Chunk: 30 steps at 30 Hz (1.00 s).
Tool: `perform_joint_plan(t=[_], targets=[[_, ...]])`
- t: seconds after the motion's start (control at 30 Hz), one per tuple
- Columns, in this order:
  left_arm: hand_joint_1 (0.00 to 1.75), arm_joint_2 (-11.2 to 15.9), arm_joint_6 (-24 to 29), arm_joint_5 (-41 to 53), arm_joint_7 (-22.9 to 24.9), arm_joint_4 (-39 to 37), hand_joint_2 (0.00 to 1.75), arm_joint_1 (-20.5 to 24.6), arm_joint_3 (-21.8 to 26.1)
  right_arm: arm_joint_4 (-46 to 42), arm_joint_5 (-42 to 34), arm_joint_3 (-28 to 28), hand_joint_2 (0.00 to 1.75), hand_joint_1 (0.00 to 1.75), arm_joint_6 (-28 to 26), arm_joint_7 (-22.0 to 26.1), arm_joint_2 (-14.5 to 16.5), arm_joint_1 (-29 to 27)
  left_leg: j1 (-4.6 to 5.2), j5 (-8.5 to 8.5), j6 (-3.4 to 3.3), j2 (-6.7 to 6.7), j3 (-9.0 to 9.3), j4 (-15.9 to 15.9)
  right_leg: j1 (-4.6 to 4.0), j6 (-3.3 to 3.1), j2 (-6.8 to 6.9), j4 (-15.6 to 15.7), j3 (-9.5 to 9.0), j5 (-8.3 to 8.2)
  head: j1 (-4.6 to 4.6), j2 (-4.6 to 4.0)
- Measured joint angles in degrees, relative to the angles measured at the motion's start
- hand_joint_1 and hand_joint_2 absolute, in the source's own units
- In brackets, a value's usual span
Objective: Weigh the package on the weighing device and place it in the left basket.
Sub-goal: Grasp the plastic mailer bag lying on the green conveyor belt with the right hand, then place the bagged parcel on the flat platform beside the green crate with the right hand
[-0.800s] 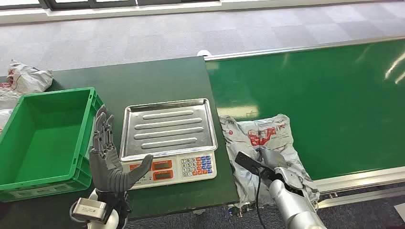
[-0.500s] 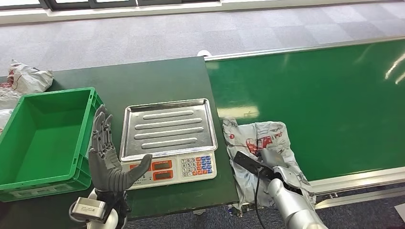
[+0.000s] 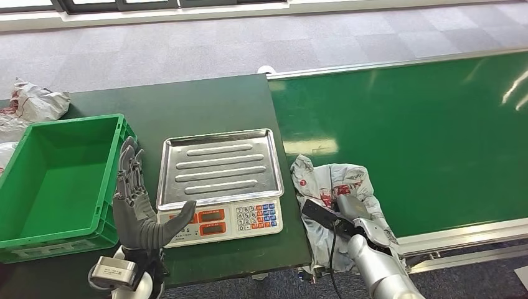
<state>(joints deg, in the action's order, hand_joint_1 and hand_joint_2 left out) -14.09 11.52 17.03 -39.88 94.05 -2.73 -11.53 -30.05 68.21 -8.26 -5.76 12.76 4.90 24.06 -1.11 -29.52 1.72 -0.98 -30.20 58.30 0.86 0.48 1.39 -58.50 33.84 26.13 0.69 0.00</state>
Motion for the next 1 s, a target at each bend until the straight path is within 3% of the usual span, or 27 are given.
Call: perform_joint_plan(t=[0.1, 0.2, 0.27, 0.4, 0.6, 0.83, 1.0], targets=[[0.00, -0.09, -0.04, 0.37, 0.23, 1.11, 1.75, -1.01, 0.24, -5.50, -5.75, -0.39, 1.75, 1.75, -12.60, 5.69, 1.09, -2.40, 0.00, 0.03, 0.00, 0.01, -0.09, 0.01, 0.00, 0.01, 0.00, -0.01, 0.10, -0.02, 0.00, 0.00], [0.00, -0.46, -0.51, 0.77, 0.84, 1.97, 1.75, -1.65, 0.32, -24.71, -16.85, -1.36, 1.75, 1.75, -28.37, 12.79, 4.42, -8.65, 0.00, 0.05, 0.01, 0.15, -0.22, 0.00, -0.02, 0.00, 0.13, -0.01, 0.25, -0.01, 0.01, 0.00], [0.00, -0.74, -0.58, 0.83, 1.15, 1.99, 1.75, -1.66, 0.30, -39.81, -18.83, -1.36, 1.75, 1.75, -33.05, 12.81, 6.87, -12.58, -0.01, 0.04, 0.02, 0.18, -0.26, -0.03, -0.03, -0.02, 0.15, -0.01, 0.32, 0.02, 0.02, 0.00], [0.00, -1.06, -0.38, 1.02, 1.37, 1.89, 1.75, -1.62, 0.22, -59.84, -18.78, -1.19, 1.75, 1.75, -34.42, 13.17, 10.16, -17.64, 0.00, 0.03, 0.03, 0.08, -0.33, -0.07, -0.02, -0.02, 0.08, -0.01, 0.37, 0.05, -0.01, 0.00], [0.00, -1.13, -0.18, 1.20, 1.50, 1.86, 1.75, -1.59, 0.18, -70.94, -21.73, -2.64, 1.75, 1.75, -34.43, 18.81, 12.96, -19.63, 0.04, 0.05, -0.01, -0.07, -0.29, -0.05, 0.03, 0.03, -0.05, 0.02, 0.38, -0.04, 0.01, 0.00], [0.00, -1.15, 1.04, 1.05, 1.16, 1.86, 1.75, -1.55, 0.00, -73.40, -21.94, -3.59, 1.75, 1.75, -33.16, 18.84, 13.16, -19.50, 0.02, 0.09, -0.01, -0.10, -0.62, -0.08, 0.02, 0.02, -0.06, -0.01, 0.33, -0.10, 0.00, 0.00], [0.00, -1.14, 1.75, 0.04, 0.28, 1.40, 1.75, -0.51, -0.33, -61.86, -18.07, 2.70, 1.75, 1.75, -23.37, 11.56, 12.46, -12.68, 0.01, 0.16, 0.02, -0.47, -0.76, -0.11, 0.01, -0.09, -0.33, -0.02, 0.48, -0.25, -0.01, 0.00]])
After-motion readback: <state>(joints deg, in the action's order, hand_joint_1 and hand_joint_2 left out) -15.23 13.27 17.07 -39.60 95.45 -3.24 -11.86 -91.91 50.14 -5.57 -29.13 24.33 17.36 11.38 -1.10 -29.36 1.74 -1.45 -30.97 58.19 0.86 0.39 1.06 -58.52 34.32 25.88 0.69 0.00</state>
